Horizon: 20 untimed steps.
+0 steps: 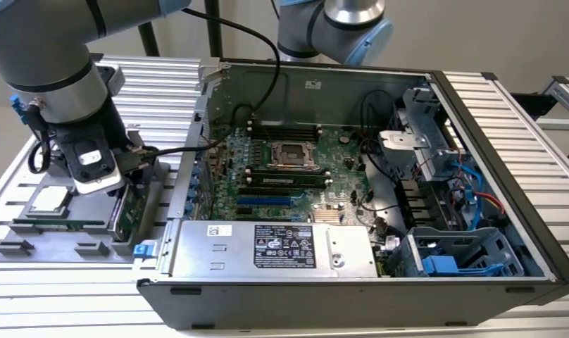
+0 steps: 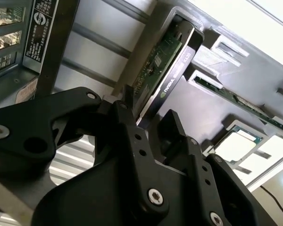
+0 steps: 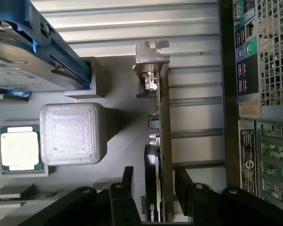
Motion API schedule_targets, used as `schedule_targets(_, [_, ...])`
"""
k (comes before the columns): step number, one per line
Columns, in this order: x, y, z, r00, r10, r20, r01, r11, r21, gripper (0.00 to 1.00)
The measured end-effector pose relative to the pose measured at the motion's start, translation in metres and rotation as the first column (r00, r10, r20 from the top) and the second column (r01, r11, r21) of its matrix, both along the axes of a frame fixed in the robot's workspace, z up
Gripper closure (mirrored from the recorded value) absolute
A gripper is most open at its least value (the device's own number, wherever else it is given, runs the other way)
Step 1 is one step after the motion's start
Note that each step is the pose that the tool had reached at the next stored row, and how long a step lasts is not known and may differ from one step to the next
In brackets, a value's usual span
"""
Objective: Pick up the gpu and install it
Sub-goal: 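Pick up the gpu and move the gpu toward the slot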
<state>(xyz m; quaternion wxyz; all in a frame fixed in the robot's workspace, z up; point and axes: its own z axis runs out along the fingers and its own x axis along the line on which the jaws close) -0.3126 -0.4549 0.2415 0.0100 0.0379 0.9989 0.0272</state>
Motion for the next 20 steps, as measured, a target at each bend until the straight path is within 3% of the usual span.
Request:
schedule_targets(8, [0.0,0.0022,-0.0053,1.0,0.001,0.0022,-0.001,1.0,-0.0001,0.0])
schedule_targets(20, [-0.0001,0.0023,-0.0056,1.0,0.009,0.0023,-0.009,1.0,0.0,0.0])
